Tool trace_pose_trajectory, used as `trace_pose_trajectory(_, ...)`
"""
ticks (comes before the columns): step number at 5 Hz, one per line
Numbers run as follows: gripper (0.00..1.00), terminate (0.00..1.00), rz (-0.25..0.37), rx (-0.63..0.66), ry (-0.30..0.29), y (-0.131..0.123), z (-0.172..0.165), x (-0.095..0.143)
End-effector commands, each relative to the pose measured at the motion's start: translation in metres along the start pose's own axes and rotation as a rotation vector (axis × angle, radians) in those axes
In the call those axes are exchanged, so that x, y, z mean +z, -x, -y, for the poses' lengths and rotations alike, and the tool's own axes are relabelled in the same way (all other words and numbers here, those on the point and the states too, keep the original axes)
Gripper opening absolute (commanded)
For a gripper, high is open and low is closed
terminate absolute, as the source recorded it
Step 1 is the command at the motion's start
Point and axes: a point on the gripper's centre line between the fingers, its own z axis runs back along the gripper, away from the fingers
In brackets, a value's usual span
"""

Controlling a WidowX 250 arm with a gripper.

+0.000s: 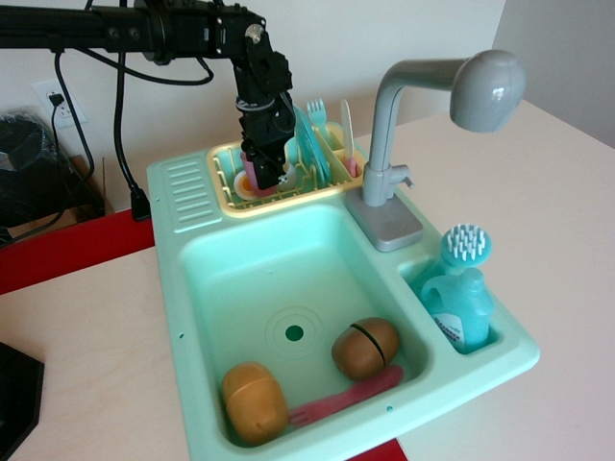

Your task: Put cup from sink to drying rack

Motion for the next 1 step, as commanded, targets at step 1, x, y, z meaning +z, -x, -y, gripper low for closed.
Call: trace_pose_trajectory(1,1.0,1.0,0.114,-0.003,-0.013,-0.009,-0.003,0.0436)
